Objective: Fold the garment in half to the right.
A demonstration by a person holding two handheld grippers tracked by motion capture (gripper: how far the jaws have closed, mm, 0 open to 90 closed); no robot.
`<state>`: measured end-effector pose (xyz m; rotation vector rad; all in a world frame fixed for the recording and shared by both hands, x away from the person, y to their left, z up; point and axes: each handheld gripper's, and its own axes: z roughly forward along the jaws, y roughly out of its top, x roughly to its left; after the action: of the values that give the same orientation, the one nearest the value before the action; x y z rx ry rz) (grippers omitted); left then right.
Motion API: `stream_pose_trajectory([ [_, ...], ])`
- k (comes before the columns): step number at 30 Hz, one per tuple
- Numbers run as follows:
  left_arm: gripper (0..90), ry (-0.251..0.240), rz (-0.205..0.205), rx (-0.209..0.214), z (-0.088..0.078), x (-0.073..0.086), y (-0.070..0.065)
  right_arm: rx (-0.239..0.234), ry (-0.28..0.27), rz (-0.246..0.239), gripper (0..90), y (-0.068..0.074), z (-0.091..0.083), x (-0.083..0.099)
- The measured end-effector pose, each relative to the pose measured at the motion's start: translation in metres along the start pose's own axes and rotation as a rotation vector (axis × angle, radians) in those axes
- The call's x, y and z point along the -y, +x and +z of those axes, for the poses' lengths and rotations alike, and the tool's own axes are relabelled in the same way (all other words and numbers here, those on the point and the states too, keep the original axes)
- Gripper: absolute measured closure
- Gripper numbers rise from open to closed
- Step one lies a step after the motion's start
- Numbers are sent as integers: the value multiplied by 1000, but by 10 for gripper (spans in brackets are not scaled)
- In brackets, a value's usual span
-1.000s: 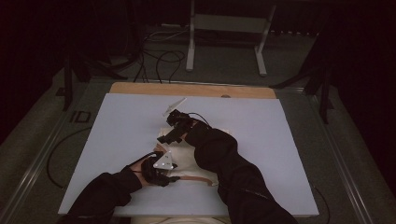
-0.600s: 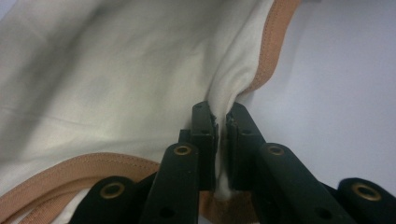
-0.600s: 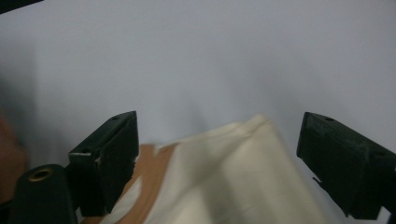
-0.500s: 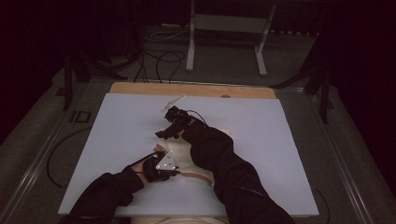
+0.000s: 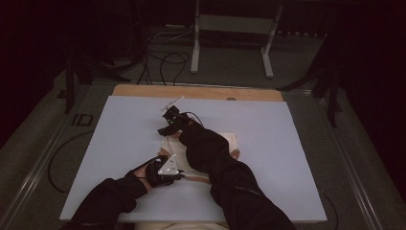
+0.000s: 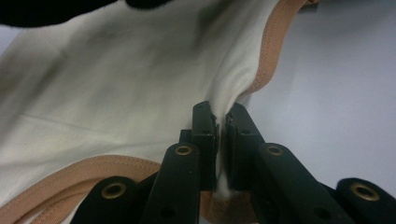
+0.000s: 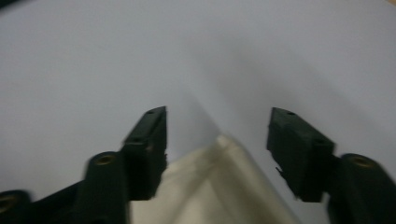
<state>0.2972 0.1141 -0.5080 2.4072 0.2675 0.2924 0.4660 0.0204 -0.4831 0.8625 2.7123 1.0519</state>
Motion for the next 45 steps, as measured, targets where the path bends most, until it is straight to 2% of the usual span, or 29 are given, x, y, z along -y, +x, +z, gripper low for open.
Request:
stream_pose_trajectory([
  [1,843,3,5,-1,0,0,0,13,24,-3,483,1,6,0],
  [6,843,1,0,2,-1,0,0,12,61,-6,537,1,16,0],
  [9,843,9,6,2,0,0,0,33,92,-23,581,3,24,0],
  [19,843,16,3,8,1,1,0,37,128,-47,681,4,32,2],
  [21,843,14,1,10,1,1,0,48,136,-55,755,4,32,1],
  [22,843,14,2,9,1,1,0,48,136,-55,755,4,32,1],
  [23,843,15,0,10,1,1,0,54,139,-62,824,4,32,1],
  [26,844,16,-1,12,1,1,0,47,146,-68,867,3,31,1],
  [36,850,19,-1,23,1,-1,-1,15,127,-103,882,7,15,-2],
  [45,854,33,27,31,-1,-5,-3,-14,93,-110,882,7,-4,-5],
])
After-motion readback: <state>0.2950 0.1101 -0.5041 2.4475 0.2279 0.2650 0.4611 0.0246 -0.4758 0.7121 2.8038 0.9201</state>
